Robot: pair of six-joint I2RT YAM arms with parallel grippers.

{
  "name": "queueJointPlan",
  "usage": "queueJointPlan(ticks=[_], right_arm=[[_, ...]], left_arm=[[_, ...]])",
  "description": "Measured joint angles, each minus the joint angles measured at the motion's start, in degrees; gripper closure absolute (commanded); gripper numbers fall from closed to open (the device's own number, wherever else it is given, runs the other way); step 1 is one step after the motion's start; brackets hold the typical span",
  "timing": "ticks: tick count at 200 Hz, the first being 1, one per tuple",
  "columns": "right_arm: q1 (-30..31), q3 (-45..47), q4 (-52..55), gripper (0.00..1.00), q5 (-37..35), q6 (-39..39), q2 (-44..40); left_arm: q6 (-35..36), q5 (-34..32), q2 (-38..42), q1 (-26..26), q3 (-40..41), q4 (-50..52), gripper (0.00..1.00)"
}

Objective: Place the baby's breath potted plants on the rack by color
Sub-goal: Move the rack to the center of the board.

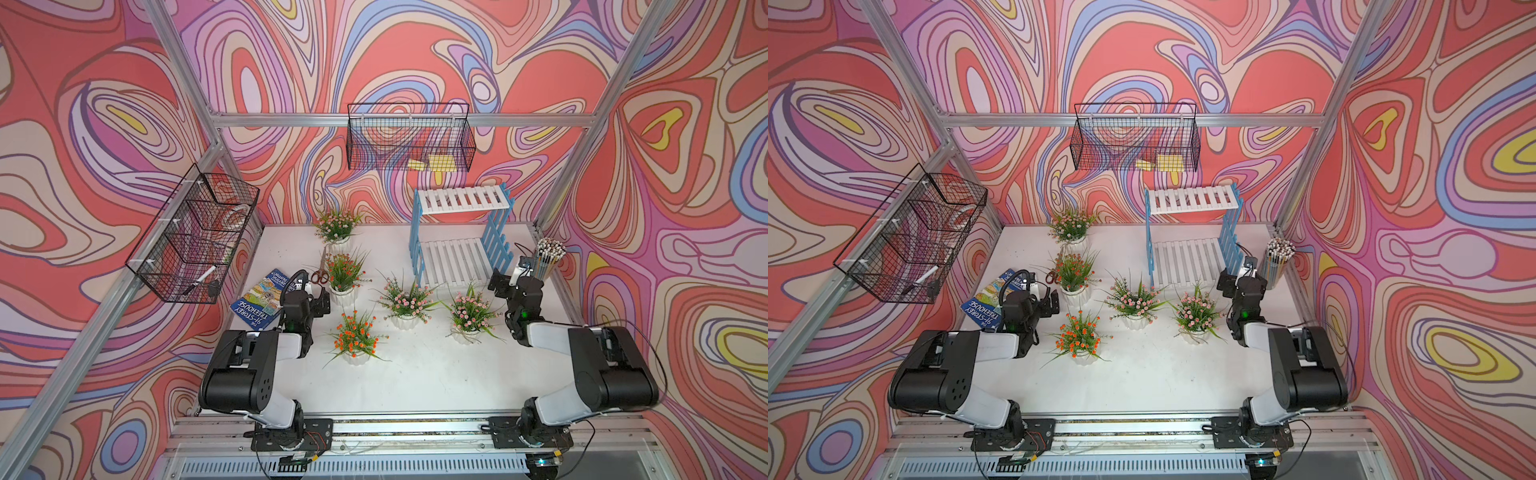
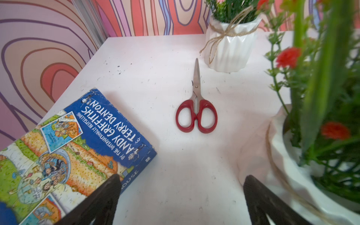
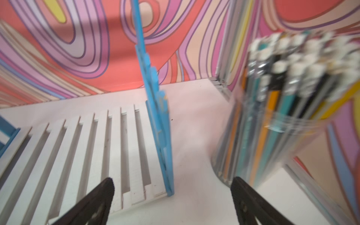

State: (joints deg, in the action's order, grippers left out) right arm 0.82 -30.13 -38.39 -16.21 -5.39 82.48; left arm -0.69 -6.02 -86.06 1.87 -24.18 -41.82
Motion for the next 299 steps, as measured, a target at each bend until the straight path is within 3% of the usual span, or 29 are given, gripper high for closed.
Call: queueJointPlan(ticks=[47,72,99,127,191,299], right_arm=[[0.5,-9.9,18.9,0.09,-2.4,-5.9,-12.0],[8.7,-16.8,27.1,0.08,-1.3,-7.3,-12.3],[21.9,-25.7,31.9,0.09,-0.4,-8.1,-5.3],[27.5,-32.8,34.6,0.12,-0.5,-11.3,3.8],[31.8,-52.5,41.8,0.19,-2.8,-17.6,23.1],[35.7,-55.4,49.2,0.29,-11.6,-19.3,28.0]], left_arm=[[-2.5,-2.4,10.9,0.0,-7.8,13.2,0.04],[-4.9,-3.7,13.9,0.0,-11.6,19.1,0.04],[-7.9,-5.1,14.1,0.0,-13.5,25.7,0.05],[-11.8,-5.9,14.1,0.0,-15.9,33.0,0.06],[-18.8,-5.0,14.7,0.2,-19.7,41.7,0.08],[-21.9,-2.8,16.7,2.7,-20.5,43.4,0.08]])
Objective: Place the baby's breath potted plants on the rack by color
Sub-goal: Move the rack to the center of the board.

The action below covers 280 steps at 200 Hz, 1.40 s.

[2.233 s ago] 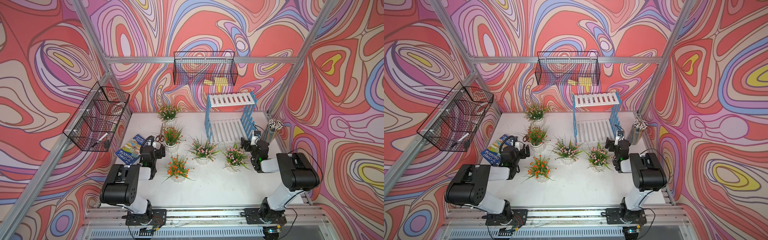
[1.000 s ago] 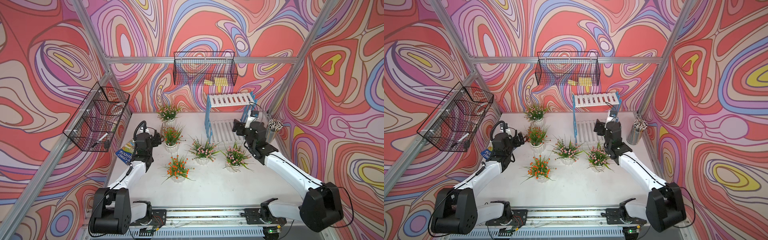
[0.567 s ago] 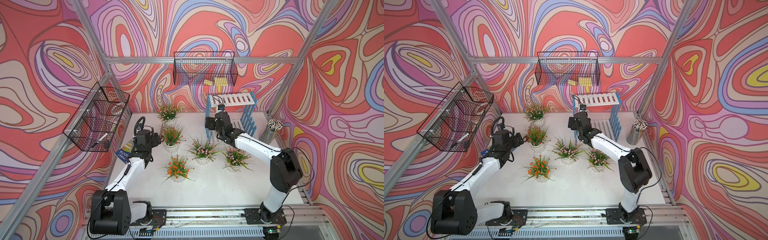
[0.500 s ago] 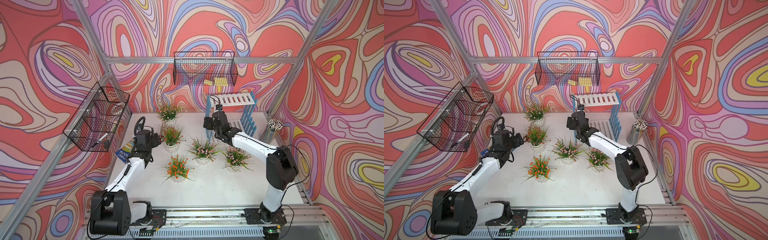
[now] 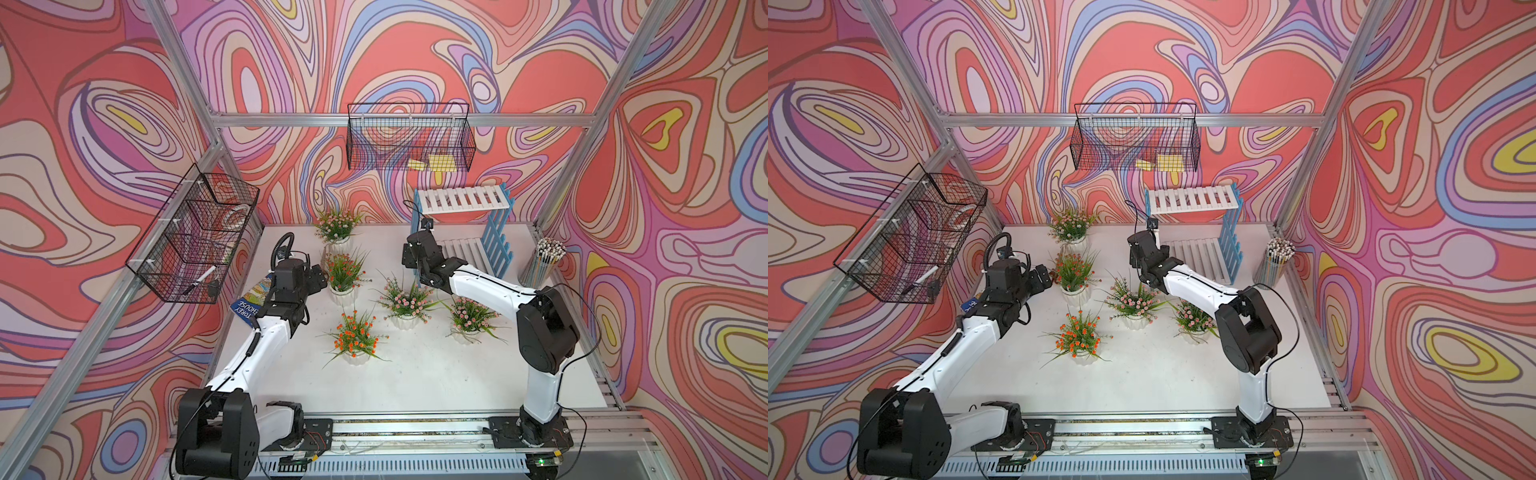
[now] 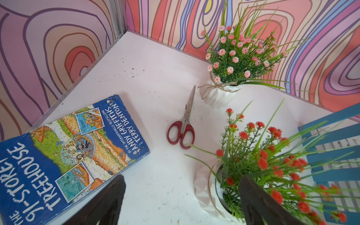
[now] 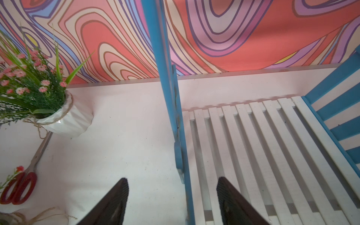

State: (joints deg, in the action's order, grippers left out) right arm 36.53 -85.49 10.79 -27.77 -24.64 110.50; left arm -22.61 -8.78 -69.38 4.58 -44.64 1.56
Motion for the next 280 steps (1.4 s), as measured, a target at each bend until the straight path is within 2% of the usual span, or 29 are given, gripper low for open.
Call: queueJointPlan(ticks=[13,28,38,40,45,53,84,118,131,158,231,280], right_arm=[[0.3,0.0,0.7,0.31,-0.8,-0.2,0.3],[0.3,0.0,0.9,0.38,-1.6,-0.3,0.6],[0.3,0.0,0.9,0.49,-1.9,-0.3,0.6],[0.3,0.0,0.9,0.56,-2.0,-0.2,0.6],[0.3,0.0,0.9,0.63,-2.1,-0.2,0.6],[0.3,0.0,0.9,0.69,-2.2,0.0,0.6],[0.3,0.0,1.7,0.74,-2.1,-0.3,0.6],[0.2,0.0,2.8,0.85,-2.5,-0.3,0.7],[0.2,-0.1,3.2,0.93,-2.6,-0.1,0.7],[0.2,-1.0,4.4,0.98,-3.0,-0.4,0.7],[1.4,-2.9,8.8,0.99,-3.1,-1.9,0.7],[3.8,-7.5,14.7,1.0,-5.1,-4.7,2.4]], left_arm=[[-0.2,0.2,0.0,0.2,0.0,0.0,0.08],[-0.2,0.4,0.3,0.4,0.0,0.1,0.08],[-0.2,0.4,0.5,0.5,0.0,0.2,0.08],[-0.2,0.4,0.6,0.6,0.0,0.2,0.08],[-0.2,0.5,0.8,0.7,0.0,0.2,0.08],[-0.2,0.6,0.9,0.7,0.0,0.2,0.08],[-0.6,0.9,1.0,0.8,0.0,0.2,0.08],[-1.1,1.3,1.0,1.4,-0.1,0.2,0.08],[-1.2,1.3,1.0,1.5,-0.3,0.2,0.08],[-1.3,1.5,1.0,1.6,-0.6,0.1,0.08],[-1.7,2.7,1.0,1.9,-1.7,0.3,0.07],[-2.5,3.0,1.0,2.3,-2.2,1.2,0.07]])
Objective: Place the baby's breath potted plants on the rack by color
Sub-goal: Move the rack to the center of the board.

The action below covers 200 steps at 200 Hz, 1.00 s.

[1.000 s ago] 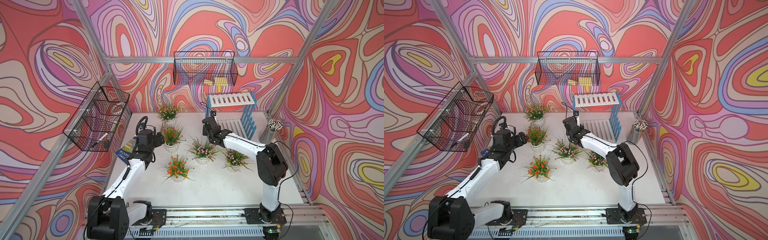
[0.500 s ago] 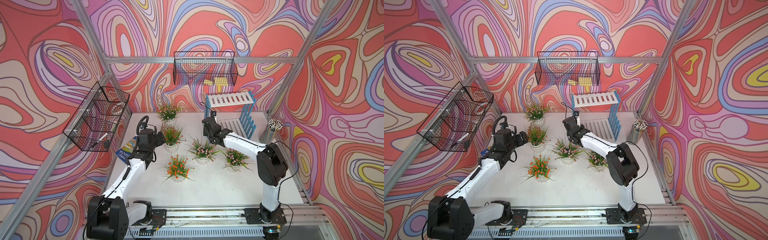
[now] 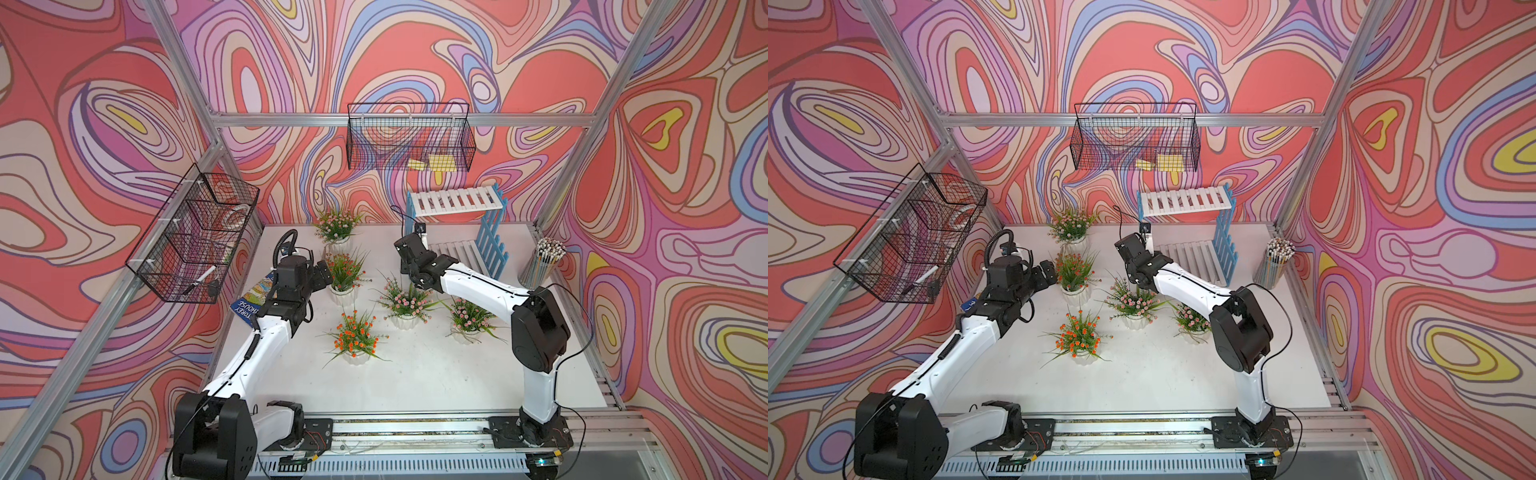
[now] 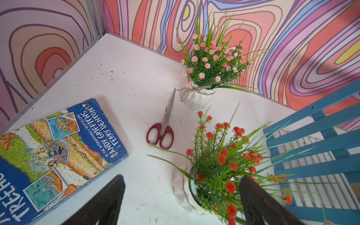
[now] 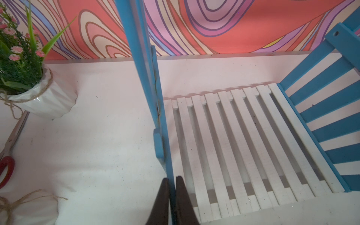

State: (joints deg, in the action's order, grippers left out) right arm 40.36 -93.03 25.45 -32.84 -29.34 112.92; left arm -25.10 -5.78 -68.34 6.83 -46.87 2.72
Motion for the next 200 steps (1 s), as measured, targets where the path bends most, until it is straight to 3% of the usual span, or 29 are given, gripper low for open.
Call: queueJointPlan(ticks=[118,125,134,154,176,200], right_arm=[[6.7,-1.5,8.2,0.99,-6.2,-8.7,0.3],[6.8,-1.5,8.5,0.92,-6.3,-8.9,0.3],[7.0,-1.6,8.8,0.73,-6.4,-9.1,0.3],[7.0,-2.1,9.7,0.42,-6.4,-8.9,0.3],[7.0,-2.5,9.9,0.25,-6.3,-6.9,-0.3],[7.1,-0.7,8.6,0.16,-4.8,-3.9,-4.2]], left_arm=[[-0.5,1.1,0.0,2.3,-0.4,1.0,0.07],[-0.5,1.1,0.0,2.4,-0.4,1.0,0.07],[-0.5,1.1,0.0,2.6,-0.4,1.0,0.07],[-0.5,1.1,0.0,2.8,-0.4,1.3,0.07],[-0.4,1.0,0.3,3.2,-0.5,2.0,0.06],[0.5,1.1,0.5,4.0,-2.3,4.0,0.0]])
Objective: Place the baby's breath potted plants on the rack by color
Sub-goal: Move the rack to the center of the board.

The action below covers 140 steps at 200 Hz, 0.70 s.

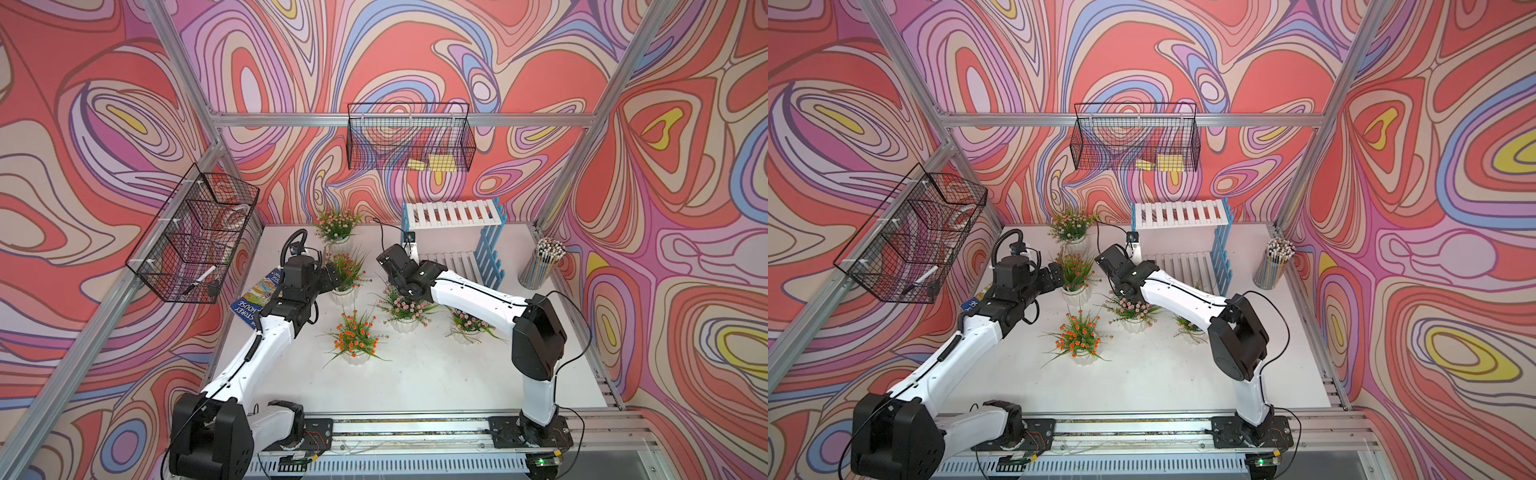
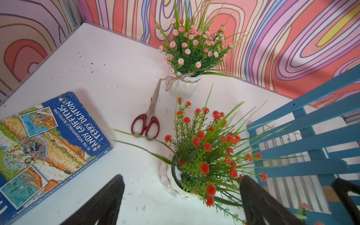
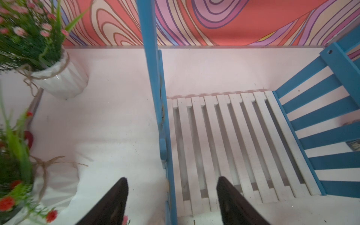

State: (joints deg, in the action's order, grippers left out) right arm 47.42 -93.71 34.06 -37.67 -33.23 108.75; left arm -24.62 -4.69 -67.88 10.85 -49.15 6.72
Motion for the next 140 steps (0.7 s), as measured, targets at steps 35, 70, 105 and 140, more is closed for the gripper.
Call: queueJointPlan(ticks=[35,70,105,140], right_arm=[[-0.3,3.0,-1.4,0.15,3.6,3.7,-11.6],[-5.6,10.2,-2.6,0.15,6.6,4.7,-25.3],[-19.0,20.7,-4.5,0.16,8.9,4.0,-33.3],[-29.4,26.8,-6.8,0.16,14.1,2.1,-35.4]], left_arm=[[2.2,1.6,0.0,0.5,-4.9,3.1,0.0],[4.1,5.3,0.0,2.3,-9.3,6.9,0.0],[5.6,7.4,-2.3,9.0,-12.7,9.3,0.0],[4.1,9.3,-9.4,15.5,-17.4,9.5,0.0]])
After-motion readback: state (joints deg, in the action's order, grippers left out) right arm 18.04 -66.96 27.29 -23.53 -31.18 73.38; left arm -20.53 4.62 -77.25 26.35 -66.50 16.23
